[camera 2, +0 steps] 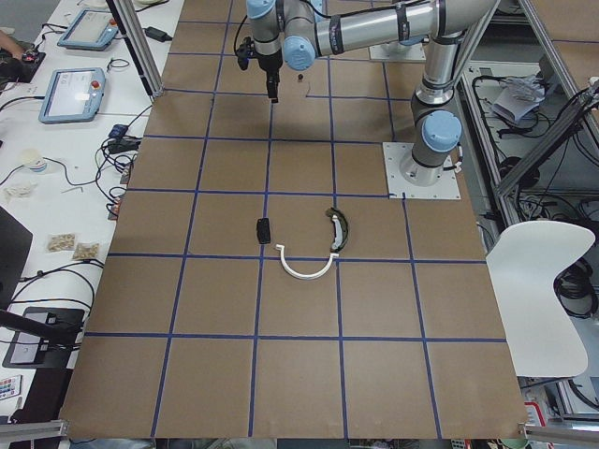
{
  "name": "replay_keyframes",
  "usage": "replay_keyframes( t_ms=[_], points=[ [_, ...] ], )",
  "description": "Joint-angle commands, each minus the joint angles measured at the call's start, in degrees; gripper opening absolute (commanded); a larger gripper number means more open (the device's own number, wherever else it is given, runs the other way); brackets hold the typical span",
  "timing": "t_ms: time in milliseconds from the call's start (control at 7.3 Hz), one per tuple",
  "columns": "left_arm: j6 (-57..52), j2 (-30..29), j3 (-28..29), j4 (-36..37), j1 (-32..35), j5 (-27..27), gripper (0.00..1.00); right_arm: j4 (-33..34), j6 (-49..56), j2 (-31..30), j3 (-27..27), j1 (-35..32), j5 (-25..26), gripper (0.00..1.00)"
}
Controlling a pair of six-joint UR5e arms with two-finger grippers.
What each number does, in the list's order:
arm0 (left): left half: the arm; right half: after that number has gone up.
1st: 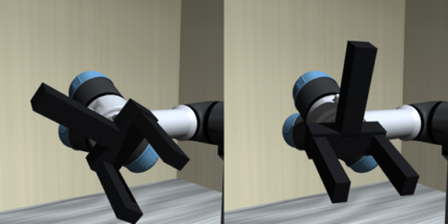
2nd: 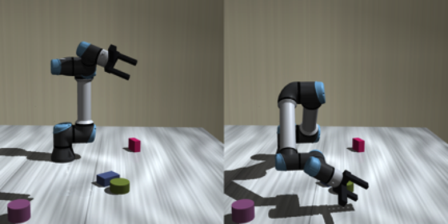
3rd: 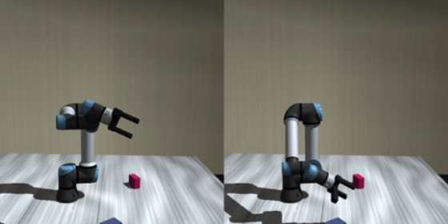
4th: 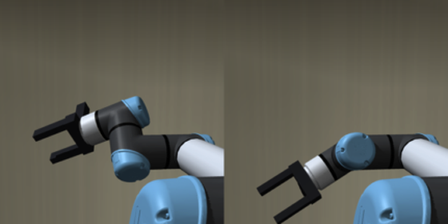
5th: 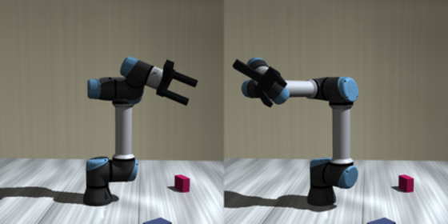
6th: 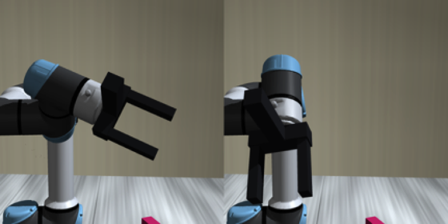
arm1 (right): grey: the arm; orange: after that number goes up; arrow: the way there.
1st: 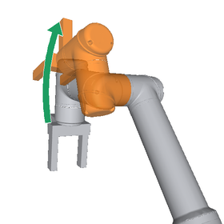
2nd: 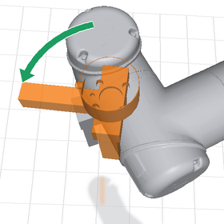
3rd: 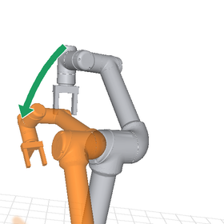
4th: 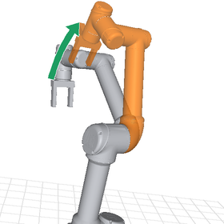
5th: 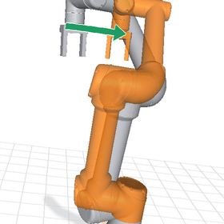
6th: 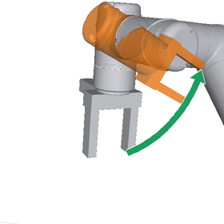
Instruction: Place bearing gear from tray to pile
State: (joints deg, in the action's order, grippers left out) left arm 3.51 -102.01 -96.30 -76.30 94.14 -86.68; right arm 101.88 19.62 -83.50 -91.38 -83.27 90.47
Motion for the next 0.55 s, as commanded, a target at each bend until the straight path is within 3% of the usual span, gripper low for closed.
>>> replay_keyframes(
  t_ms=[0, 137, 411],
  points=[
    [11.81, -4.32, -0.03, 6.65, 7.16, 0.1, 1.0, -7.55, 26.4, -1.05, 4.78, 15.78, 0.5, 0.9],
    [18.31, -6.34, -0.03, 9.39, 10.42, 0.19, 1.0, -7.23, 35.57, -0.26, 5.67, 22.64, 0.59, 0.89],
    [30.53, -10.03, -0.03, 13.96, 17.88, 2.46, 1.0, -3.12, 41.36, 3.67, 5.68, 33.56, 0.24, 0.85]
  ],
)
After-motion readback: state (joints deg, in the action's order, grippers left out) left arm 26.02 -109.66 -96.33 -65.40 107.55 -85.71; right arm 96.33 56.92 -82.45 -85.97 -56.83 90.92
